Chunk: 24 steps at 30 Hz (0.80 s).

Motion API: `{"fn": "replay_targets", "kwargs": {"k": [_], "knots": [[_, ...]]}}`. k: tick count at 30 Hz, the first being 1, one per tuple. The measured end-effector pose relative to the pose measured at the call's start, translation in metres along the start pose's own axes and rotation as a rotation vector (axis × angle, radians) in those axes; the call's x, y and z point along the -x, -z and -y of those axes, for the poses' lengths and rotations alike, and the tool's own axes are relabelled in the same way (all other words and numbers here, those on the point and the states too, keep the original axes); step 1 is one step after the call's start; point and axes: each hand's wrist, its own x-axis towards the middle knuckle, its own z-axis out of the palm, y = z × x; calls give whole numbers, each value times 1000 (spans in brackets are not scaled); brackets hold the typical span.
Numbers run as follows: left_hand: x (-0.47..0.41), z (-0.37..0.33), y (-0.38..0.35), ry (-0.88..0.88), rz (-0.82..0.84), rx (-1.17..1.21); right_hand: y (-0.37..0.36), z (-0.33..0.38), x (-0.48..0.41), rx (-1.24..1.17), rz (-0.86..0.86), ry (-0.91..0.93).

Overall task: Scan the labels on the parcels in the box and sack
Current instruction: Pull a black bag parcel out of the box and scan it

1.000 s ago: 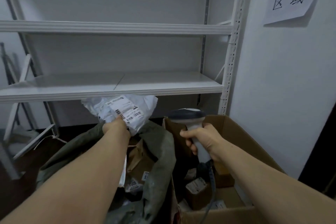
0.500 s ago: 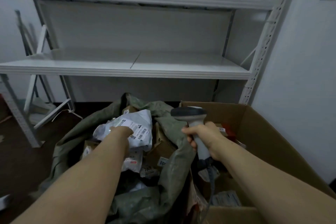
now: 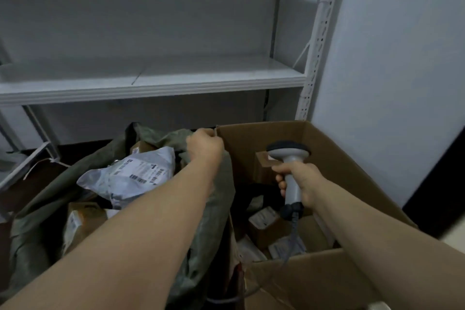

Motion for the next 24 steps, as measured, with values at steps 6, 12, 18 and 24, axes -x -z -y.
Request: {"fn": "replay_targets", "kwargs": {"k": [6,12,18,24], "knots": [[27,-13,-75,-52,191,-68,68,-15,-26,-197,-131,-70],[28,-6,-132,-7,395,-177,109,-26,-63,-412,-194,-129],[-17,47,-203,90,499,-467,127,-41,-129,-403,-280,-164],[-80,120,-282,71,589,-894,127,-64,-223,-367,-163,-316]]}}
